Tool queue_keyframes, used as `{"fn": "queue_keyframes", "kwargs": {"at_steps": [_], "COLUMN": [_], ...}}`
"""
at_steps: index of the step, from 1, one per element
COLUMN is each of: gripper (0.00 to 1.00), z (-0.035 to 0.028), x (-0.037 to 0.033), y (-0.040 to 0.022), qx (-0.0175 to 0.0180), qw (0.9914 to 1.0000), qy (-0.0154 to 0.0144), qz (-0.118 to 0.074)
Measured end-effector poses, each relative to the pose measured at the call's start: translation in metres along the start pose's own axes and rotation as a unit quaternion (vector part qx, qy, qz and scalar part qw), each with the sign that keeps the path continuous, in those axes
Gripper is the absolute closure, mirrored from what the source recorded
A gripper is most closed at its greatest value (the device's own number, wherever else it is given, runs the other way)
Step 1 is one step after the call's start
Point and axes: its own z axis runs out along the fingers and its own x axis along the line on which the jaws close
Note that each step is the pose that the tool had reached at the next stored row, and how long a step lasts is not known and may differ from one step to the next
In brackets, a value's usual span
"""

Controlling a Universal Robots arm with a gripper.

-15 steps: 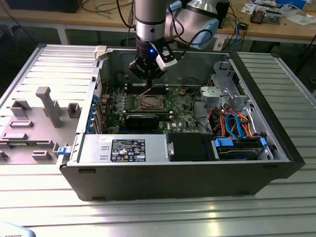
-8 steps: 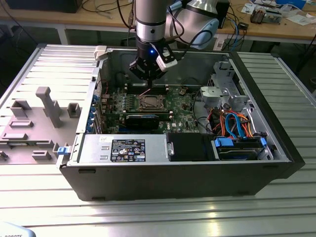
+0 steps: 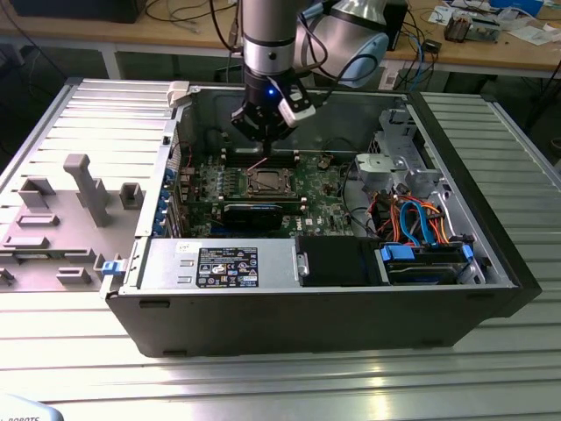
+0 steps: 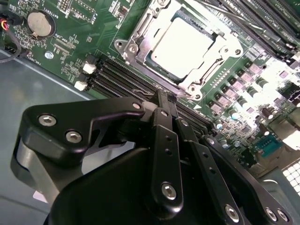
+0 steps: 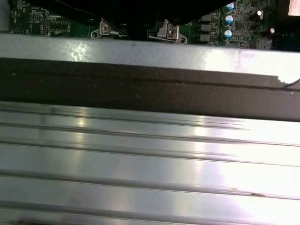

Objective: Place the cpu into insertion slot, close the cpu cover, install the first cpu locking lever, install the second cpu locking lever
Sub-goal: 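Install the first cpu locking lever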

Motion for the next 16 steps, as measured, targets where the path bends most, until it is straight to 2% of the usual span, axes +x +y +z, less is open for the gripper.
{"fn": "queue_keyframes", "kwargs": {"at_steps": [9,16], "gripper": [0.89,0.89], "z": [0.0036,0.0107], "x": [-0.0049,-0.0128], "y": [0.0012,0.0005], "qx": [-0.0006,-0.0007], "qw": [1.0,1.0], "qy": [0.0,0.0], "qz": [0.0,0.001]}}
